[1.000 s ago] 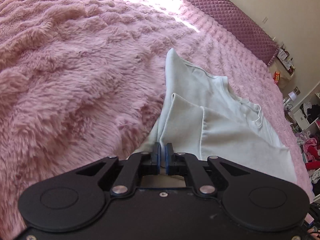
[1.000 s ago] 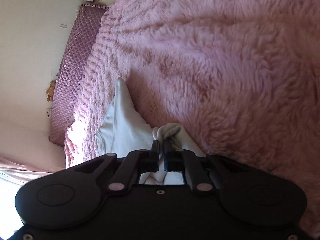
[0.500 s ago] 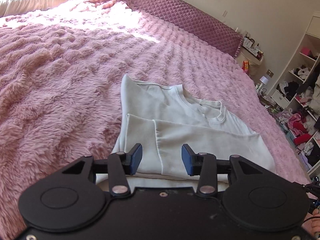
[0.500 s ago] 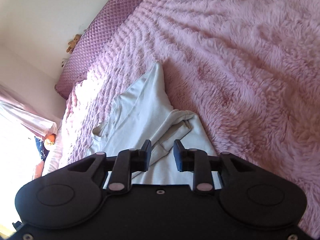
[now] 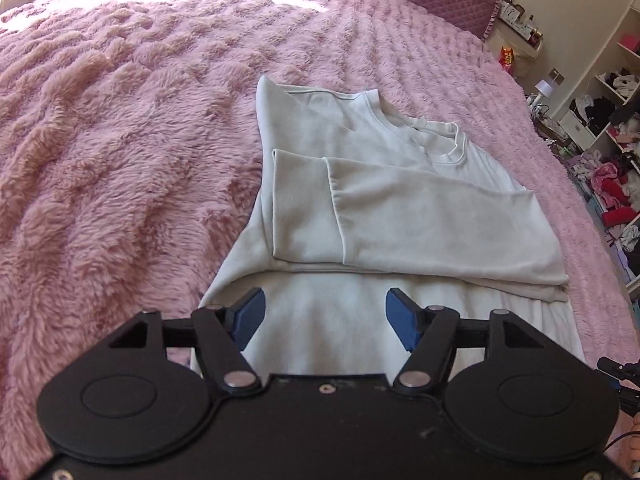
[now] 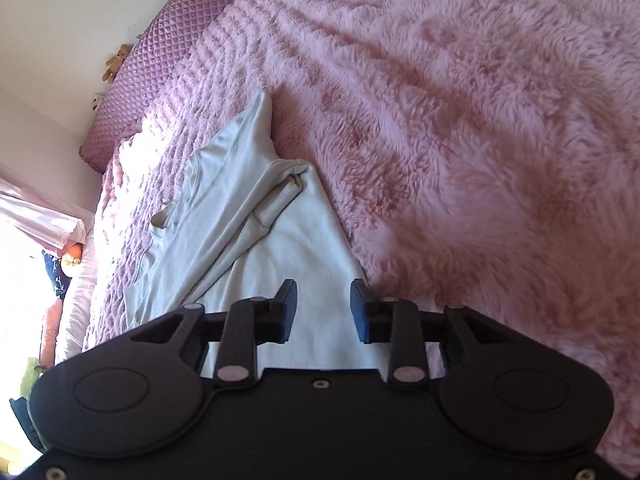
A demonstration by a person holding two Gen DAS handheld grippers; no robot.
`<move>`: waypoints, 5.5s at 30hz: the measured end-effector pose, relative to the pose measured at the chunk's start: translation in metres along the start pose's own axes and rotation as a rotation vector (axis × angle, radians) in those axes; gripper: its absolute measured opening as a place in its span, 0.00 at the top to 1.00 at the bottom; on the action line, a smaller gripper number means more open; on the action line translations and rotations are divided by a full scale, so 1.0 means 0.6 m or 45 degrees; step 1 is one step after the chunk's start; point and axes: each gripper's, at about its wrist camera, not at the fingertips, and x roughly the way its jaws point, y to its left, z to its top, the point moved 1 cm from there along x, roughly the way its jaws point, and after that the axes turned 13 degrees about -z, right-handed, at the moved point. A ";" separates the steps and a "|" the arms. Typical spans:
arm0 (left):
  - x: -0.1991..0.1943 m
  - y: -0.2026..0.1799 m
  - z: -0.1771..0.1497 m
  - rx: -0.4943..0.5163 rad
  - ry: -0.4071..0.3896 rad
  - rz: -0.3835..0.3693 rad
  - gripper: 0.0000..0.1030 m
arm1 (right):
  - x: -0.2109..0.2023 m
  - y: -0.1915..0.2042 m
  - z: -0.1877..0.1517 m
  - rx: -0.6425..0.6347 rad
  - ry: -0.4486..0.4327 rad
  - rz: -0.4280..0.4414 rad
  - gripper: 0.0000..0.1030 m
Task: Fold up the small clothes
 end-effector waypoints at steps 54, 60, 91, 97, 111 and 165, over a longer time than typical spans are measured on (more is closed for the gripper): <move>-0.242 0.124 -0.367 -0.611 0.218 -0.348 0.51 | -0.179 -0.147 -0.249 -0.029 0.312 0.094 0.55; -0.236 0.115 -0.355 -0.616 0.206 -0.307 0.97 | -0.184 -0.126 -0.239 -0.030 0.323 0.075 0.90; -0.050 0.108 0.017 -0.370 -0.088 -0.195 0.23 | -0.006 0.075 0.044 0.091 0.035 0.319 0.35; -0.014 0.164 -0.081 -0.719 -0.070 -0.267 0.23 | 0.016 -0.007 -0.046 0.275 0.136 0.228 0.35; 0.005 0.158 -0.024 -0.826 -0.241 -0.272 0.92 | 0.040 0.044 0.015 0.402 0.005 0.159 0.93; 0.059 0.033 0.059 0.113 -0.225 0.166 0.93 | 0.048 0.148 0.085 -0.588 -0.381 -0.094 0.91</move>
